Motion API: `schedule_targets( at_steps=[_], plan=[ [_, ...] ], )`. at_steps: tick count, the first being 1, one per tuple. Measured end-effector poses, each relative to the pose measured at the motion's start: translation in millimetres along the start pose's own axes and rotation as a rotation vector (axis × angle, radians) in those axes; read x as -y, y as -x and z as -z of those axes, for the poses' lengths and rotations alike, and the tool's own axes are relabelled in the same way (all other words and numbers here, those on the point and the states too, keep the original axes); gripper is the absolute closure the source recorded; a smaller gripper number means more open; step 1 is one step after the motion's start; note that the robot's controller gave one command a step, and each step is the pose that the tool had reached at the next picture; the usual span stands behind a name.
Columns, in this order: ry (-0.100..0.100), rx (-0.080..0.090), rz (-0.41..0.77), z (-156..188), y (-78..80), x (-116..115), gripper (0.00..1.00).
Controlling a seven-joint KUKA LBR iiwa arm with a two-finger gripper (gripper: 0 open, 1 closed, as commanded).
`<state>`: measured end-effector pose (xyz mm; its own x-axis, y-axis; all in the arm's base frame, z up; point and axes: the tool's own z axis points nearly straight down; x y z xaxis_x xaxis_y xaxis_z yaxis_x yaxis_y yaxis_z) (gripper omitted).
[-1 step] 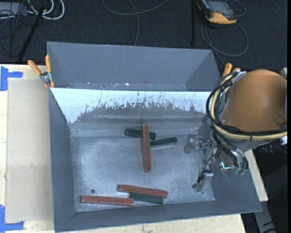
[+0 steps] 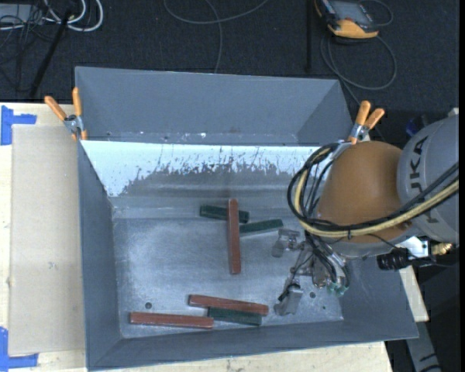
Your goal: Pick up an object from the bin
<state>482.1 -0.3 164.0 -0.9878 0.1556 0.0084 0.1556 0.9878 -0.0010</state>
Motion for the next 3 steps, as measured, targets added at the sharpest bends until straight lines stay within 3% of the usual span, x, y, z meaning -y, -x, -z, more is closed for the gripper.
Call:
schedule_targets(
  at_steps=[1, 2, 3],
  plan=[
    [0.0, -0.001, -0.007, -74, 2.6, -4, 0.0],
    [0.003, 0.021, 0.003, -92, -9.8, -9, 0.0],
    [0.003, 0.009, -0.056, -94, -9.5, -60, 0.0]
  ],
)
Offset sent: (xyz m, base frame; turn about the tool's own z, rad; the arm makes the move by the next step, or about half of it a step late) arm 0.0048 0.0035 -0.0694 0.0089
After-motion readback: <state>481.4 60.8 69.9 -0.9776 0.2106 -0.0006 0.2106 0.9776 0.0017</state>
